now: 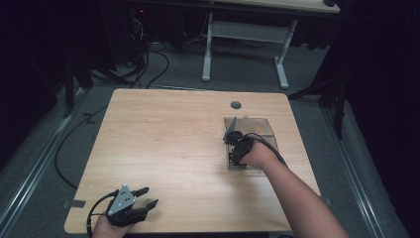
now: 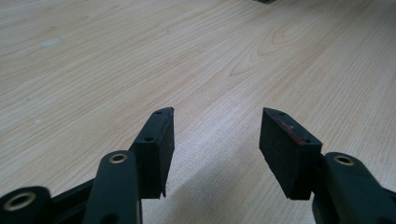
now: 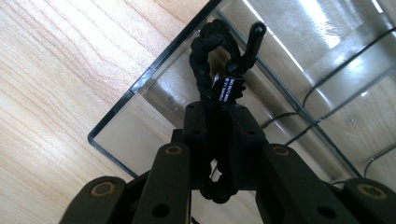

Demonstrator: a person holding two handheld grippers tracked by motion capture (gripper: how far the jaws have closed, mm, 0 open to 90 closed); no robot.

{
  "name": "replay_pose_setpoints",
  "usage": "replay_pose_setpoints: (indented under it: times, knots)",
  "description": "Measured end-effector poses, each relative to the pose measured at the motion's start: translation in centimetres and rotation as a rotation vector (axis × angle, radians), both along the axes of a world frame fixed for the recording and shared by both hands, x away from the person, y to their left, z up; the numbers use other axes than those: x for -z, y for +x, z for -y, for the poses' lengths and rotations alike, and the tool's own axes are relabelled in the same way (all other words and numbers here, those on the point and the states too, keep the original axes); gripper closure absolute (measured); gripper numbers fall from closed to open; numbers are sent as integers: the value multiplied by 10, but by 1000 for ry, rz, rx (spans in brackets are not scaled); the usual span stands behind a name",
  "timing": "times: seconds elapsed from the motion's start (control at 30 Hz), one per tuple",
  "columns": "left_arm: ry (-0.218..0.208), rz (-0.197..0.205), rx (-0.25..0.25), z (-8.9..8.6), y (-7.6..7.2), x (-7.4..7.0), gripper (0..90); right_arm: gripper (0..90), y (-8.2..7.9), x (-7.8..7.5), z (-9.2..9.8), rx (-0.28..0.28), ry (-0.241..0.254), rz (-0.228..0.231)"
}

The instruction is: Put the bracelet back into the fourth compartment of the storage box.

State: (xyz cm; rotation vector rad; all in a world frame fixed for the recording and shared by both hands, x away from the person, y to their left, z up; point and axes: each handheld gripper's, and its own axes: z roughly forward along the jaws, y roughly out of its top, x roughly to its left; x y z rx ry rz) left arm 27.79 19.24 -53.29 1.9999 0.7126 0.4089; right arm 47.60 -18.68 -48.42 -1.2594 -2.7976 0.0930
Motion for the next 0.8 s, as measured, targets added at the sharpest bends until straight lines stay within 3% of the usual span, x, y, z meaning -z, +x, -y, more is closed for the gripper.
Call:
replay_pose_setpoints:
  times: [0.33, 0.5, 0.8]
  knots:
    - [3, 1, 0, 0, 0, 0, 457, 772, -1, 2, 0, 0, 6, 4]
    - [6, 1, 0, 0, 0, 0, 457, 682, -2, 0, 0, -5, 11, 9]
    - [6, 2, 0, 0, 0, 0, 457, 655, -2, -9, 2, 4, 22, 30]
